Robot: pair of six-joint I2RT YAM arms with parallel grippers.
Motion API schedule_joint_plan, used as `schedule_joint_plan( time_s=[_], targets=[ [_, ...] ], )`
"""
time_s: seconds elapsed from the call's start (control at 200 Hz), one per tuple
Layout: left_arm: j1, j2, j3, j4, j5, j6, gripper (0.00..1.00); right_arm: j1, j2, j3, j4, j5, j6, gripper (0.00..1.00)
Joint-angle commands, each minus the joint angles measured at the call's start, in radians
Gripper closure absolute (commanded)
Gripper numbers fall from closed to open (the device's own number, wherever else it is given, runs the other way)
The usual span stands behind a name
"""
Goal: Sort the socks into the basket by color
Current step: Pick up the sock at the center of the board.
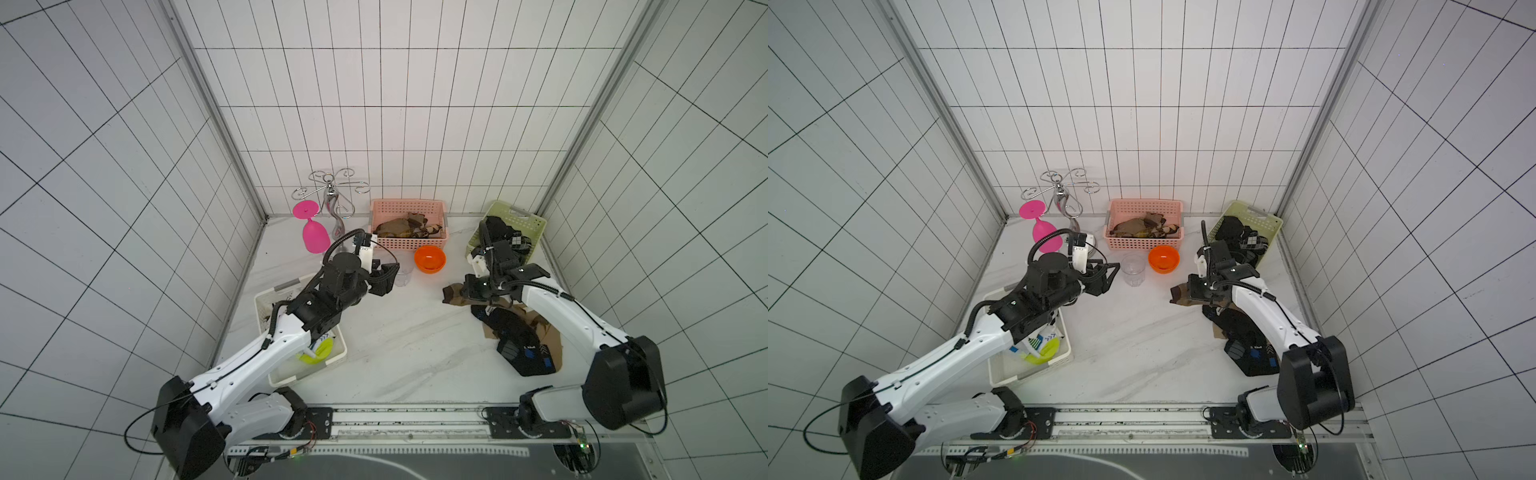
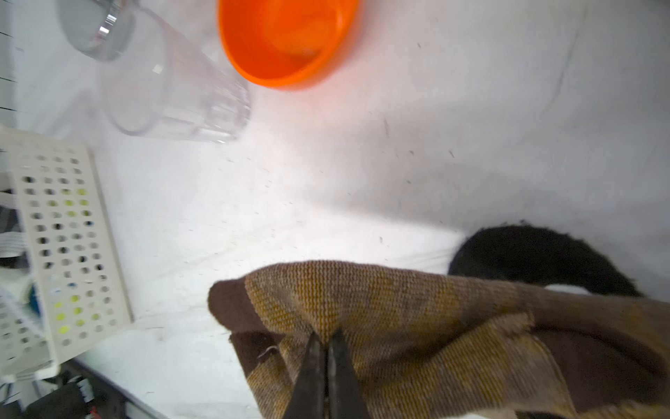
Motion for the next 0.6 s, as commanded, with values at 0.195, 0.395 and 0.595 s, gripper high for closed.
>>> schedule_joint_plan(
  time_s=[0.195, 0.395, 0.595],
  targets=[
    [-0.089, 0.006, -0.079, 0.246, 0.001, 0.169, 0.36, 0.009, -0.074, 0.232, 0.048, -0.261, 0.041, 1.0],
    [-0.199, 0.015, -0.161, 0.426, -0.05, 0.307, 0.32, 0.009, -0.102, 0.273, 0.124, -0.36, 0.093, 1.0],
    [-0.242, 0.067, -0.168, 0.496, -0.08, 0.355, 0.27, 0.009, -0.123, 0.294, 0.214, -0.475, 0.151, 1.0]
  ],
)
